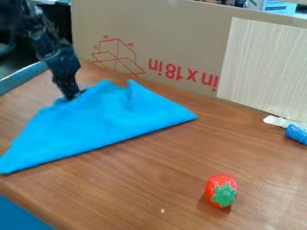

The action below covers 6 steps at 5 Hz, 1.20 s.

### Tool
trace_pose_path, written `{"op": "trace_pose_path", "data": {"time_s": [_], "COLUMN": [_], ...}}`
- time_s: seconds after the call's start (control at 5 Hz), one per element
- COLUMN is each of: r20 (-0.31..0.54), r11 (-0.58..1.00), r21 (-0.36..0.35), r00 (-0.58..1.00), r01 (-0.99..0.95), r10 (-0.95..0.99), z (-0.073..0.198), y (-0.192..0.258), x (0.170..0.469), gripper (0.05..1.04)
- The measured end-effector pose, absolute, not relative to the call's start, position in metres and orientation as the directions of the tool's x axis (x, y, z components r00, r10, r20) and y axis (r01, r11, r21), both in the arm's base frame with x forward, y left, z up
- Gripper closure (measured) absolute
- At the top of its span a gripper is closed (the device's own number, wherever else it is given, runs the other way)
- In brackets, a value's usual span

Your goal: Unfold cloth from the top left to the bottom right

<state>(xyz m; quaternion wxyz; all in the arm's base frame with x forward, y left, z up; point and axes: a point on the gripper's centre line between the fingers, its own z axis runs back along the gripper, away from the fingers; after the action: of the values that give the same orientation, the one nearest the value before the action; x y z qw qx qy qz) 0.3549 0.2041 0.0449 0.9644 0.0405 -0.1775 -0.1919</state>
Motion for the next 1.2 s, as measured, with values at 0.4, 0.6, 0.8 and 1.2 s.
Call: {"op": "trace_pose_path", "data": {"time_s": [0.4, 0.6, 0.8, 1.2], "r20": [0.564, 0.56, 0.496, 0.427], "r11": [0.847, 0.788, 0.703, 0.544], "r21": [0.224, 0.27, 0.316, 0.345], "r00": [0.645, 0.575, 0.52, 0.388], "r01": [0.482, 0.553, 0.637, 0.765], "r10": [-0.516, -0.596, -0.695, -0.817], "z": [0.139, 0.144, 0.118, 0.084], "y": [0.151, 0.122, 0.097, 0.059], "x": [0.343, 0.33, 0.31, 0.259], "gripper": [1.031, 1.031, 1.031, 1.031]}}
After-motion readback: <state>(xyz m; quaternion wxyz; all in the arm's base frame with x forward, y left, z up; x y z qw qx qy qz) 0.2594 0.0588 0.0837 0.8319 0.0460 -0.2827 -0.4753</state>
